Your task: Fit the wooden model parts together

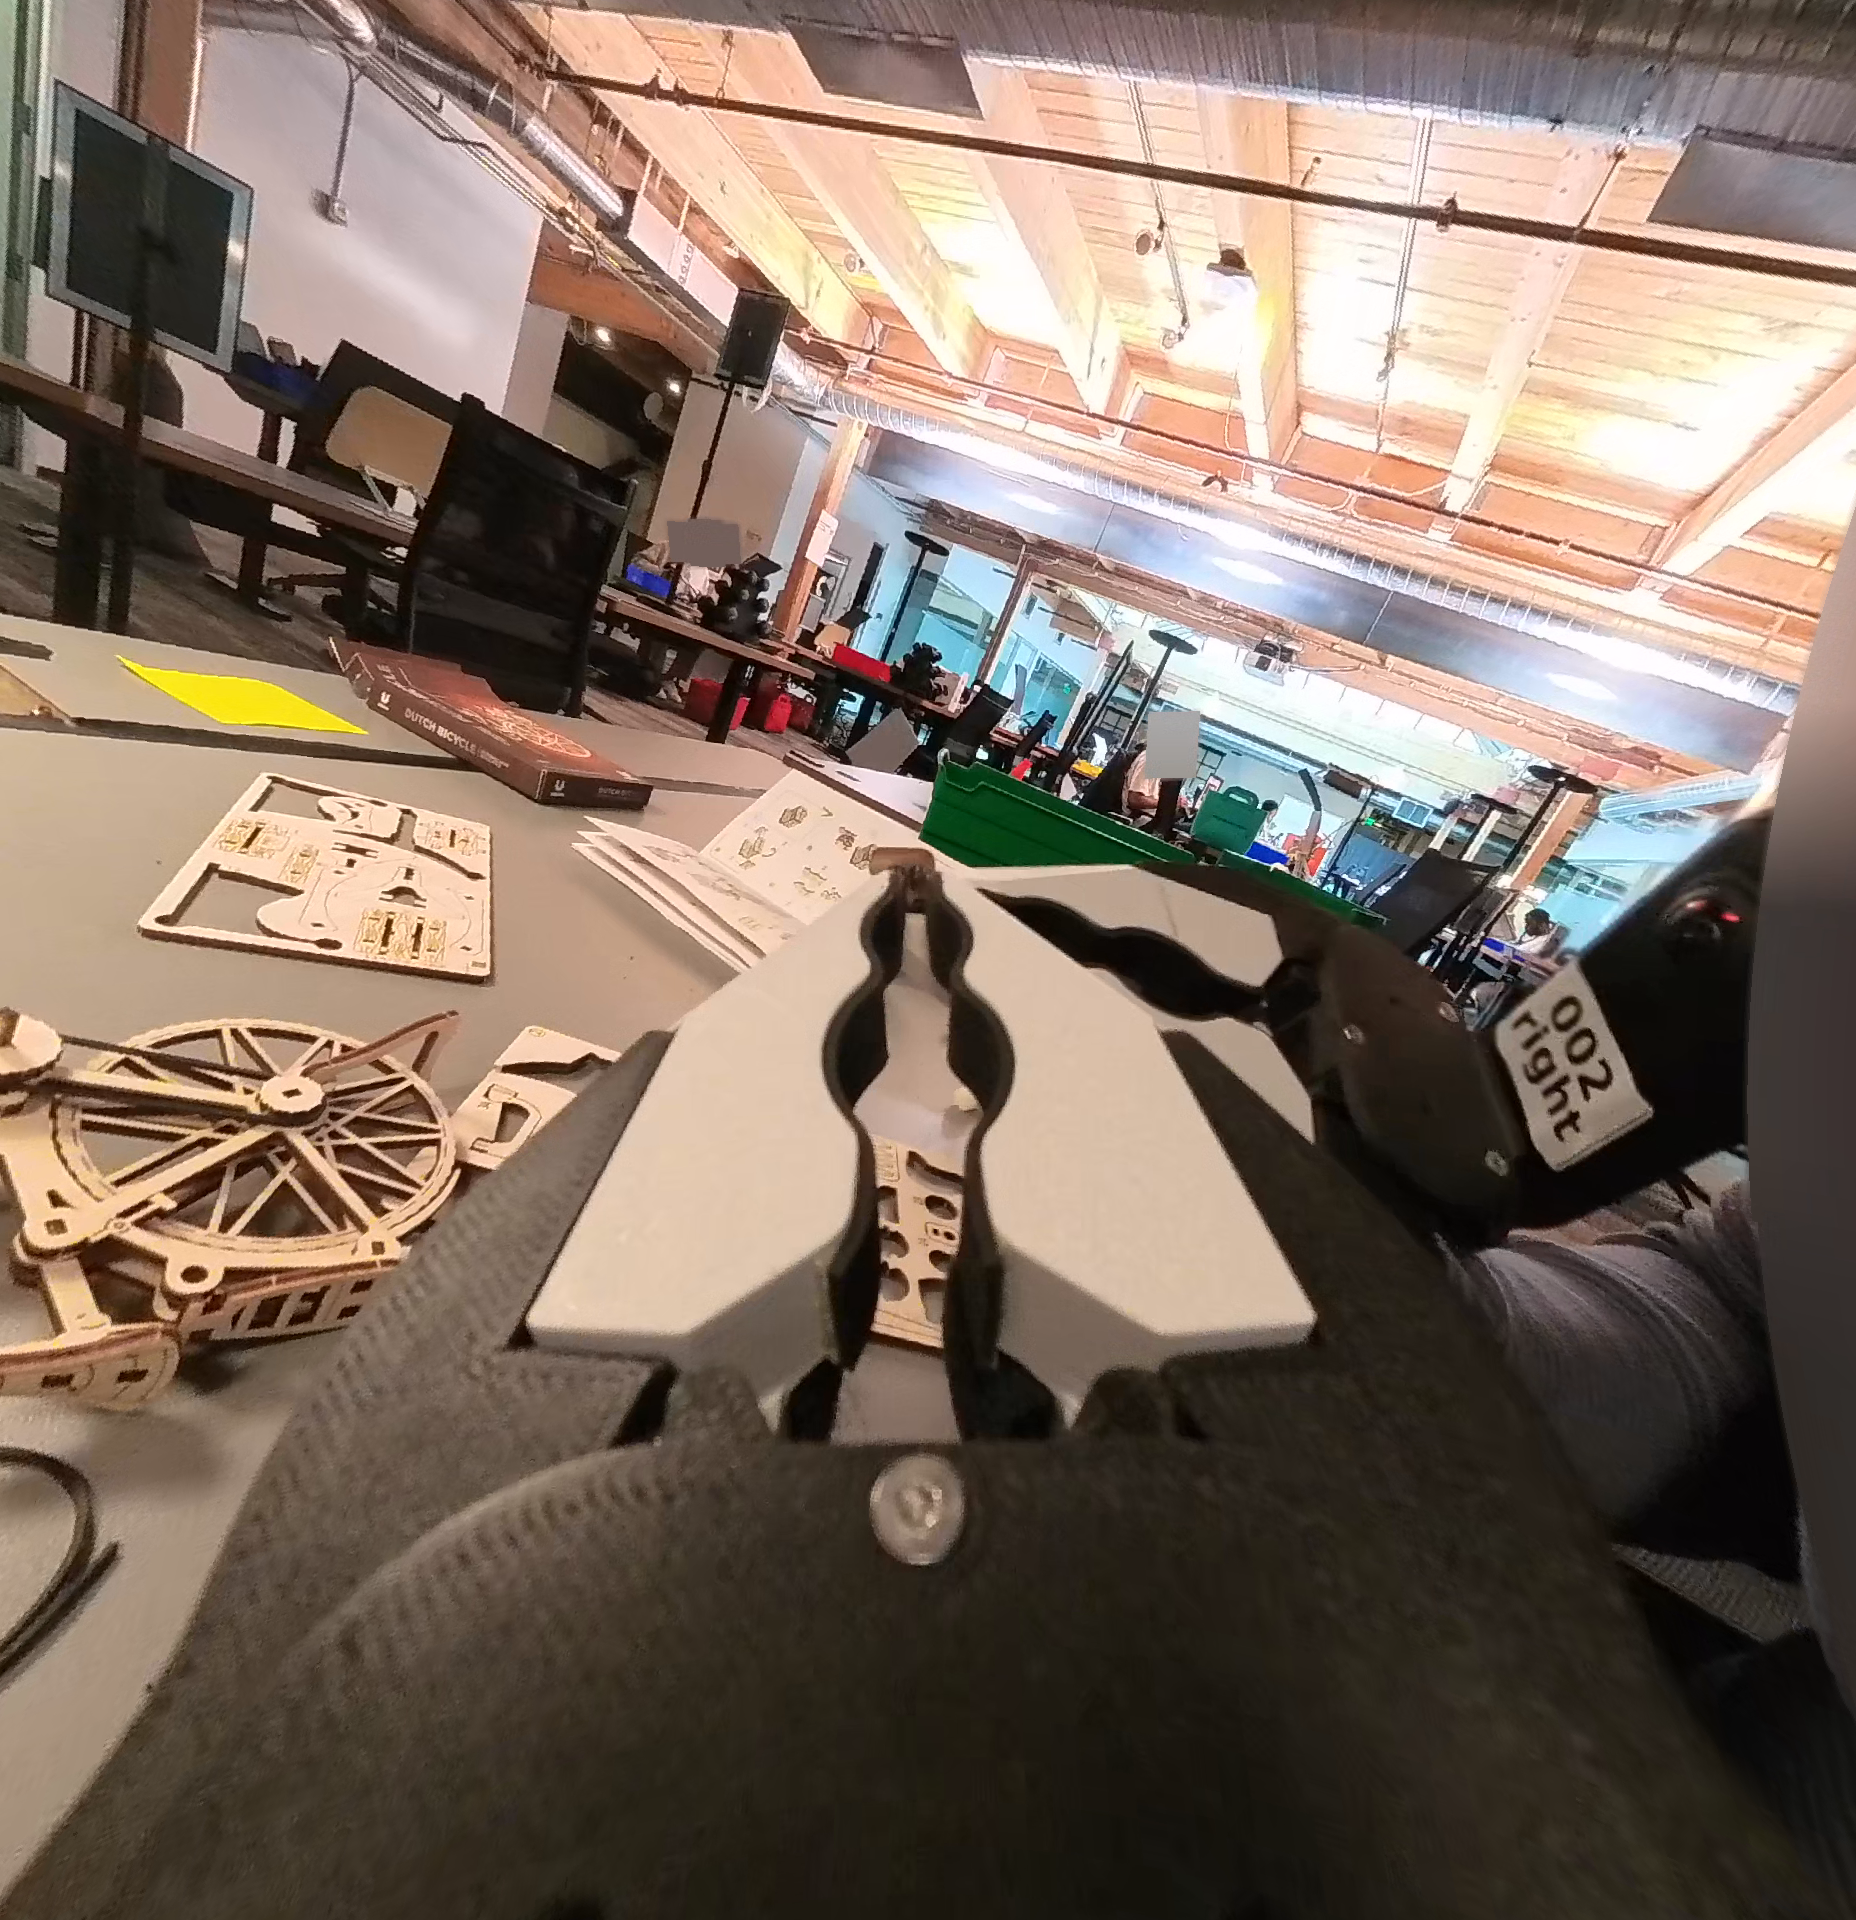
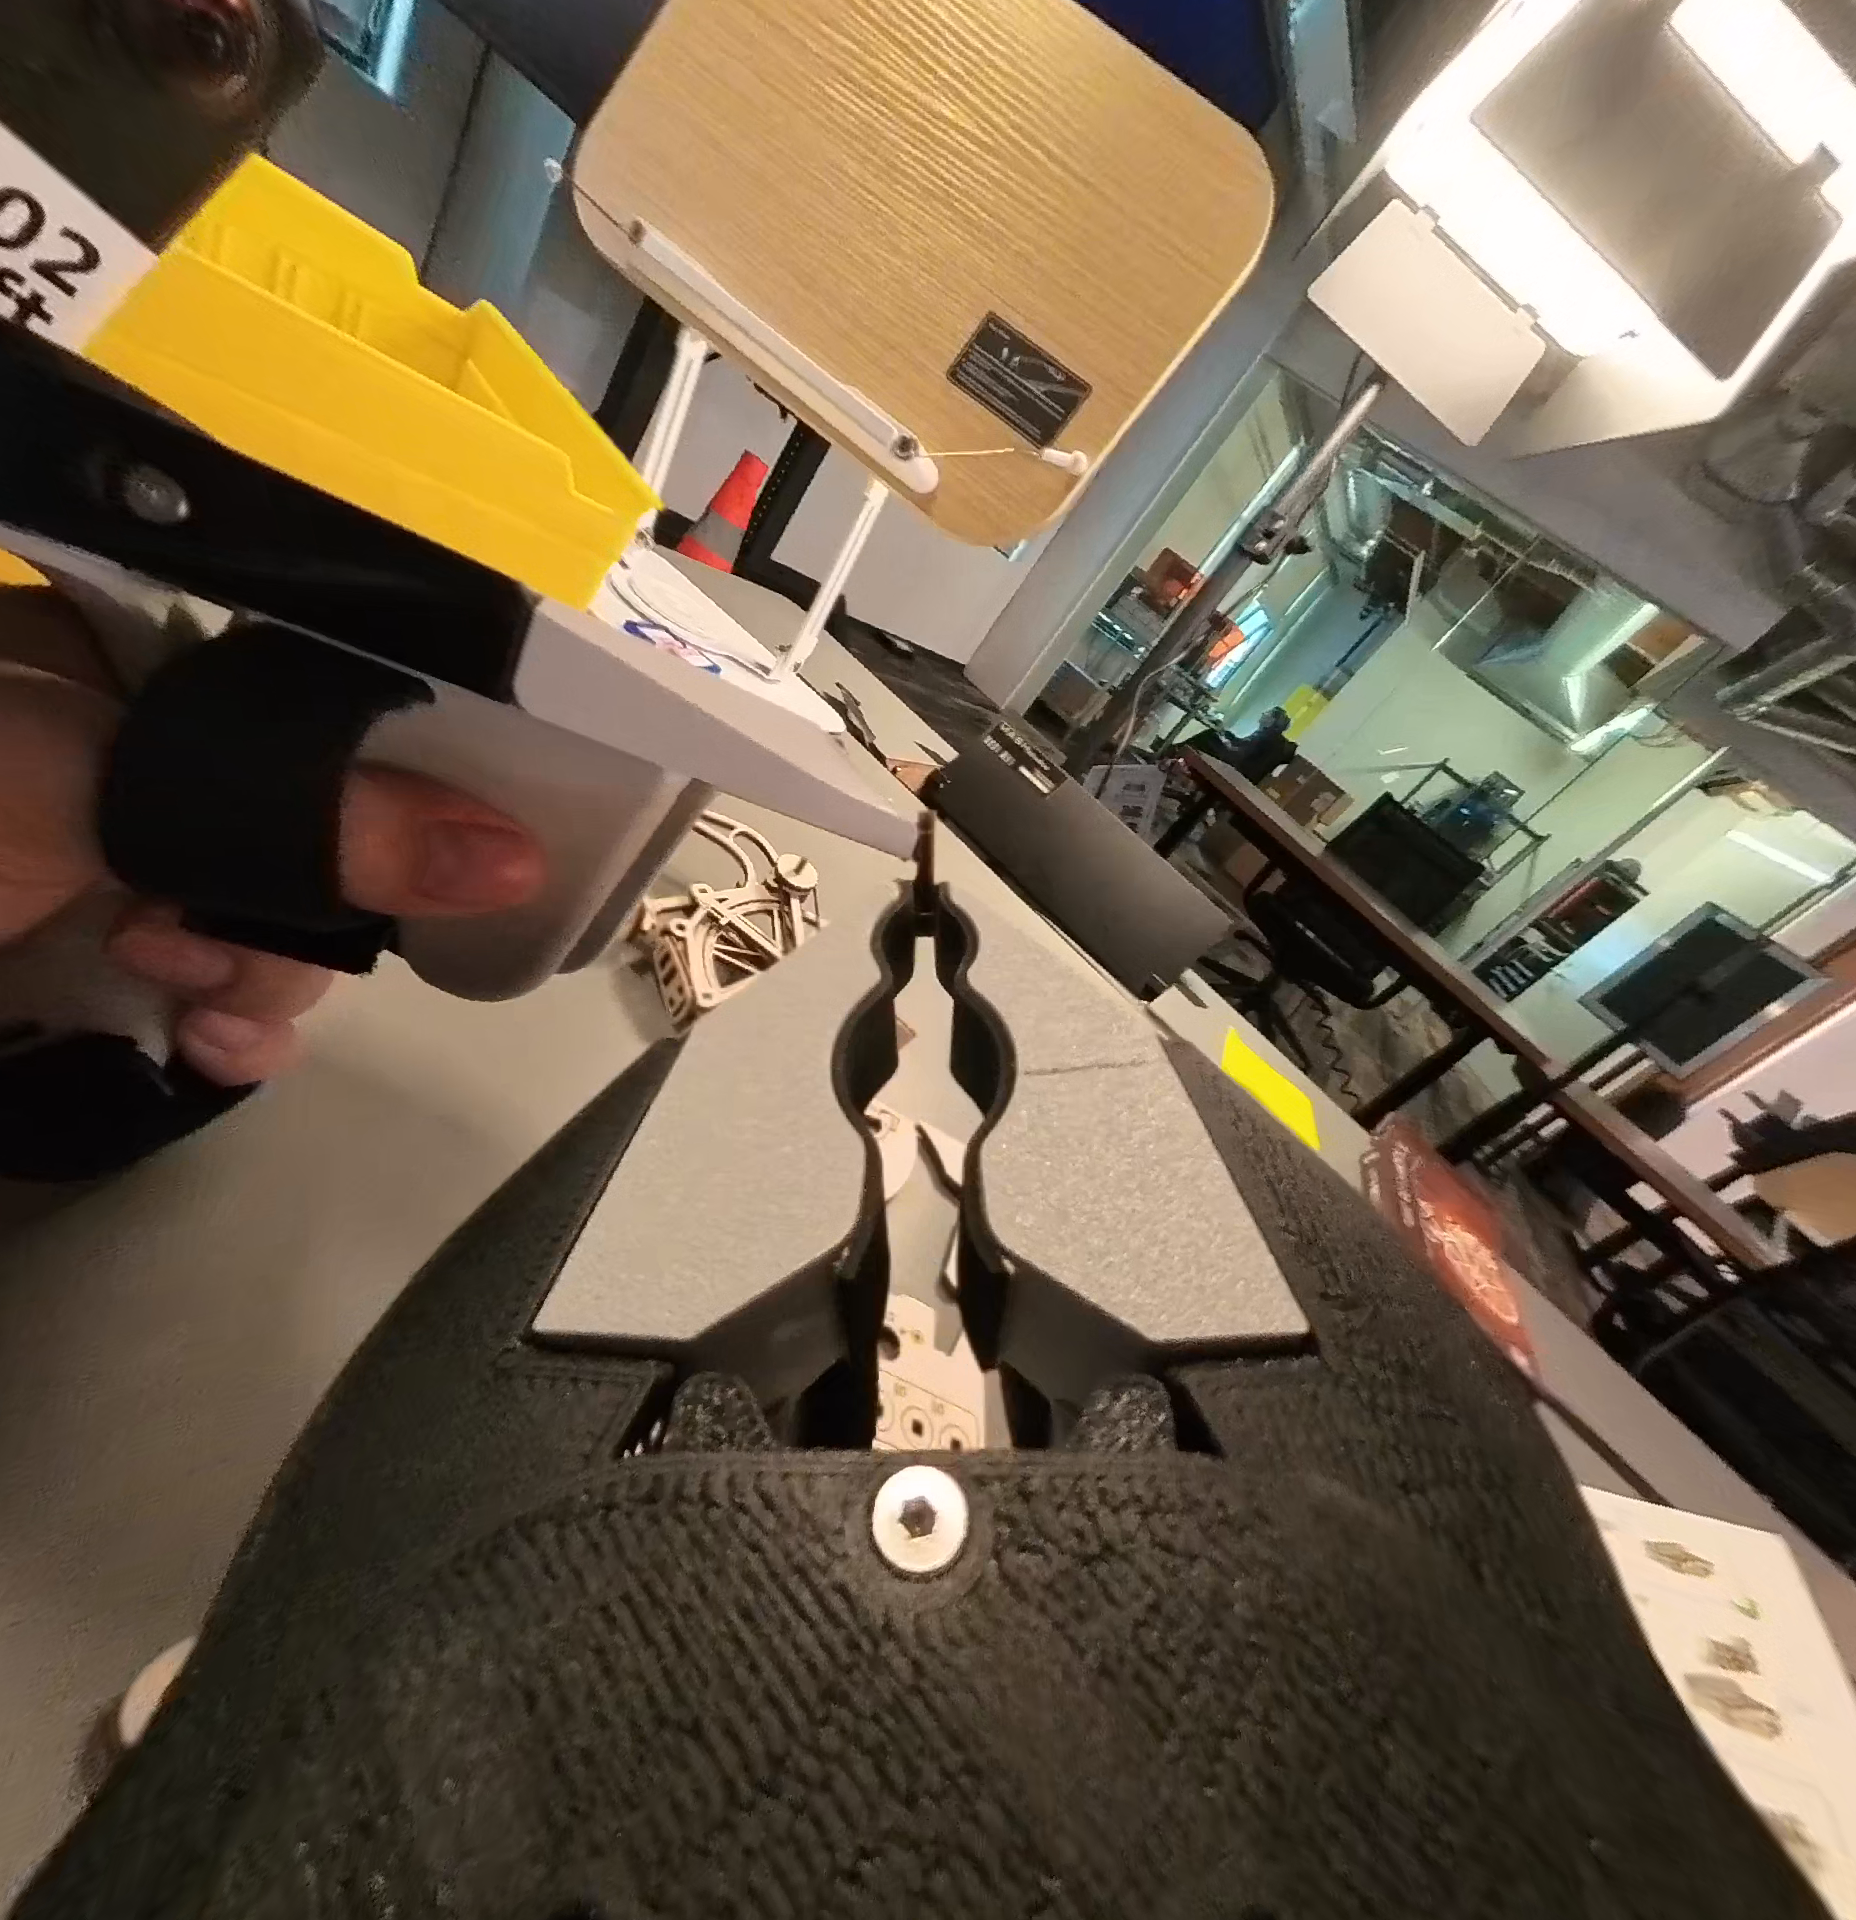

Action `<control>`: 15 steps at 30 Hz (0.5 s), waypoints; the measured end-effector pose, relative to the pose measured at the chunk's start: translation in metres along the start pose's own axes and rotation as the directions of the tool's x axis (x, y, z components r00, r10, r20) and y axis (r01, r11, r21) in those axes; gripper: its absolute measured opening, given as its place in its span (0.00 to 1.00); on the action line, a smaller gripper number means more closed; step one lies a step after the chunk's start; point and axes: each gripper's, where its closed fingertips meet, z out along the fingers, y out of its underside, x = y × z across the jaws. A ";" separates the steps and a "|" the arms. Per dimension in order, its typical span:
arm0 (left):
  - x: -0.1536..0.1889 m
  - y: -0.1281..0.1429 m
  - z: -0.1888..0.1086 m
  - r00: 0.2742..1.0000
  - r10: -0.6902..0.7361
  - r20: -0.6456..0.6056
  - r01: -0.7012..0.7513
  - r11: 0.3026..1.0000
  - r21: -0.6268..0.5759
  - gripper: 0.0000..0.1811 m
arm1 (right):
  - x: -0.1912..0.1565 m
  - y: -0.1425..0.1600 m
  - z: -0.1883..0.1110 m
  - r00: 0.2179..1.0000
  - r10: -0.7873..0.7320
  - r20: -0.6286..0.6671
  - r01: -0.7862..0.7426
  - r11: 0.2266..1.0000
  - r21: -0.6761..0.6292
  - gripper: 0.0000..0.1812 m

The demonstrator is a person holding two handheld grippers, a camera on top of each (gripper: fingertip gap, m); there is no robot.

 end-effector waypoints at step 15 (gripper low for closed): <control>0.005 0.000 -0.004 1.000 0.010 -0.026 -0.010 1.000 -0.003 0.00 | 0.002 -0.006 -0.003 0.953 -0.291 -0.081 0.289 0.956 -0.041 0.00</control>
